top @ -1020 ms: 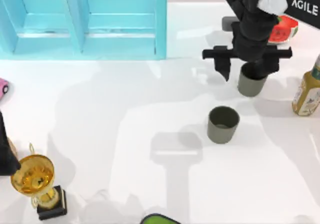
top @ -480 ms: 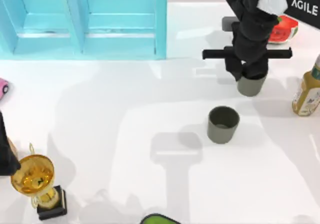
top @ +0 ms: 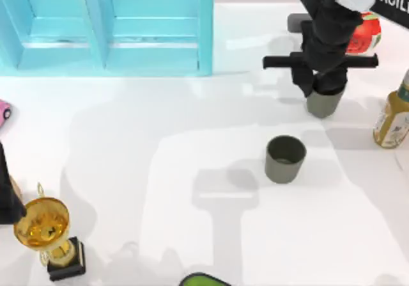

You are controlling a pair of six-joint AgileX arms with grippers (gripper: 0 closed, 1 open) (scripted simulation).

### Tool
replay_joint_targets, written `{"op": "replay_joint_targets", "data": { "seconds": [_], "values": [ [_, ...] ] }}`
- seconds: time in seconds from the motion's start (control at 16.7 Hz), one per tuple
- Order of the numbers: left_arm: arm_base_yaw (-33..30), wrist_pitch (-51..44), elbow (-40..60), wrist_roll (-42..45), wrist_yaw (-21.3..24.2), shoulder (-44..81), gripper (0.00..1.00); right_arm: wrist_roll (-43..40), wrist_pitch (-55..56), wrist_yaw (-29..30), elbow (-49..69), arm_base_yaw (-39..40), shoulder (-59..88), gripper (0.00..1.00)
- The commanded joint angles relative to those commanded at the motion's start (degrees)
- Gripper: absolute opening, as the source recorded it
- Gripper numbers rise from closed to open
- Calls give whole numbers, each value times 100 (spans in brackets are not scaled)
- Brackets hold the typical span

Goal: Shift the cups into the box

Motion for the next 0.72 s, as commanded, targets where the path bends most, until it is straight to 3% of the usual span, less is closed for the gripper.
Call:
{"op": "replay_joint_targets", "data": {
  "seconds": [0.42, 0.72],
  "values": [
    [0, 0, 0, 0, 0, 0, 100, -877, -1124, -86, 665, -869, -468, 0],
    [0, 0, 0, 0, 0, 0, 100, -1053, -1563, -69, 771, -1079, -682, 0]
  ]
}}
